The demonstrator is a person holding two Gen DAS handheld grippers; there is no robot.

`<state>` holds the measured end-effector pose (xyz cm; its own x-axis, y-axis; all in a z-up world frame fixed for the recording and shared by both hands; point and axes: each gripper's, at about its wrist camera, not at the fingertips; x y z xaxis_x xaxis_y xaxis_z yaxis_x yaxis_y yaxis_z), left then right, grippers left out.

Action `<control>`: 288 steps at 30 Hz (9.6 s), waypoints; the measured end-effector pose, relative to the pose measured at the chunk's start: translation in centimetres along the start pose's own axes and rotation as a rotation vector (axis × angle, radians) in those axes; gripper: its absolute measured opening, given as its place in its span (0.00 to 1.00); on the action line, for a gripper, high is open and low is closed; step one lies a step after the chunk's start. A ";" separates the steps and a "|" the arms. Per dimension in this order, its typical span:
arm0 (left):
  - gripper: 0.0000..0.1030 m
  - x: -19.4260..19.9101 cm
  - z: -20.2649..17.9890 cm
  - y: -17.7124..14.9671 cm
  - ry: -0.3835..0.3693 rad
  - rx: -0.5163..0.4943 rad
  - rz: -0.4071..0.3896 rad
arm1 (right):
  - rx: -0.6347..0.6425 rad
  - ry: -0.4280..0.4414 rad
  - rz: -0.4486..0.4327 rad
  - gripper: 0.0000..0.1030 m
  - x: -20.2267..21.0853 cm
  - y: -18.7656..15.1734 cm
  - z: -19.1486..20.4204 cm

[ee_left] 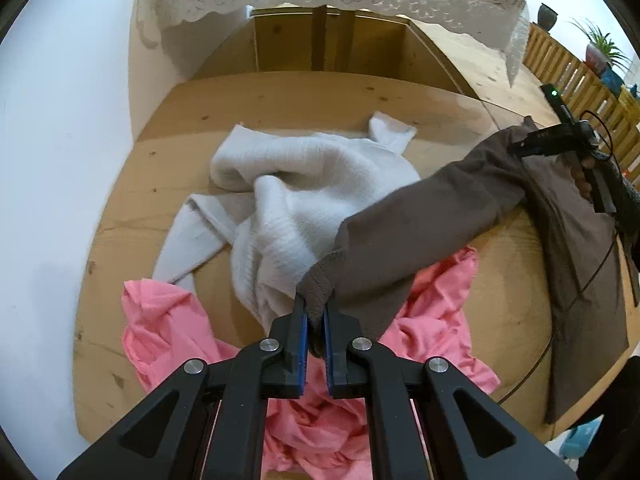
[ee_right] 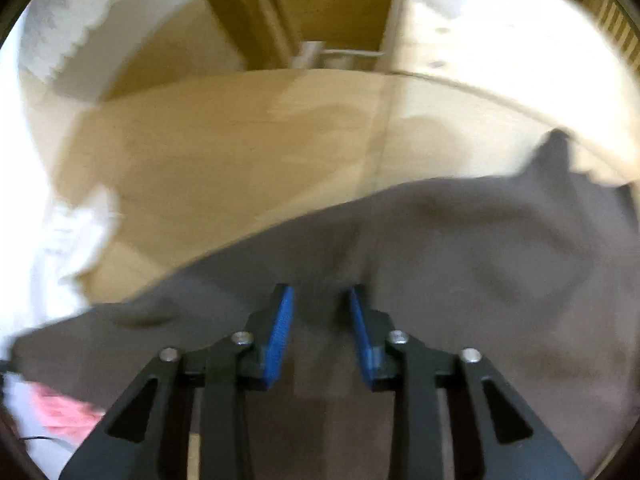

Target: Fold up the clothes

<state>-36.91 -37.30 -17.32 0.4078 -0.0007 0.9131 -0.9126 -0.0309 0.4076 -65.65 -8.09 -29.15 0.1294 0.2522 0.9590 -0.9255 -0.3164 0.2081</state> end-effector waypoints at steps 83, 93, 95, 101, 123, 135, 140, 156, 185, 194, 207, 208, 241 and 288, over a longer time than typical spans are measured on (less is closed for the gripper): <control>0.06 6.2 -1.5 2.4 -0.133 0.032 -0.065 | 0.104 -0.017 0.004 0.05 -3.2 -19.7 -2.3; 0.06 14.3 -12.1 2.3 -0.358 -0.187 -0.204 | 0.031 0.157 -0.064 0.08 -0.8 -10.5 1.6; 0.06 14.6 -16.2 1.2 -0.452 -0.251 -0.185 | 0.050 0.128 -0.060 0.15 -0.4 -9.3 2.4; 0.06 12.5 -28.8 -4.3 -0.724 -0.434 -0.006 | 0.079 0.088 -0.024 0.35 1.5 -7.3 2.8; 0.33 6.1 -28.8 -14.9 -0.543 -0.435 0.311 | 0.046 -0.128 0.115 0.35 -1.9 -9.7 -3.0; 0.33 -1.2 -27.0 1.0 -0.326 -0.426 0.021 | -0.014 0.031 -0.014 0.36 1.0 -9.8 -6.8; 0.33 -8.6 -29.1 5.1 -0.373 -0.394 0.090 | 0.001 0.093 -0.013 0.37 0.6 -9.4 -7.4; 0.08 -12.8 -32.2 7.4 -0.459 -0.407 0.072 | 0.140 0.139 -0.039 0.06 -1.2 -8.6 -5.7; 0.20 1.0 -28.3 -14.2 -0.571 -0.316 0.265 | 0.467 0.062 0.104 0.34 3.4 -24.2 8.7; 0.32 6.3 -27.5 -16.3 -0.600 -0.229 0.201 | 0.288 0.130 0.058 0.35 10.4 -24.4 4.7; 0.08 0.1 -32.8 -19.0 -0.424 -0.262 0.266 | 0.324 0.051 0.059 0.36 3.0 -25.2 9.0; 0.04 -0.1 -32.8 -19.0 -0.420 -0.257 0.257 | 0.334 0.029 0.061 0.36 2.4 -25.2 9.4; 0.06 3.5 -31.0 -17.8 -0.363 -0.239 0.079 | 0.184 0.195 -0.038 0.26 4.3 -27.0 4.5; 0.12 3.9 -28.1 -18.3 -0.328 -0.217 0.073 | 0.124 0.281 0.203 0.19 4.5 -46.8 8.6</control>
<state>-19.39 -8.61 -20.85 0.2972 -0.3153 0.9012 -0.9097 0.1931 0.3676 -18.67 -0.04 -32.87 -0.1708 0.4085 0.8967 -0.8699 -0.4898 0.0575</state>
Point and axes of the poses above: each gripper's, at about its wrist camera, not at the fingertips, and x roughly against the way its jaws point, z to its left, y to its top, and after that the axes turned 2 degrees about z, right-handed
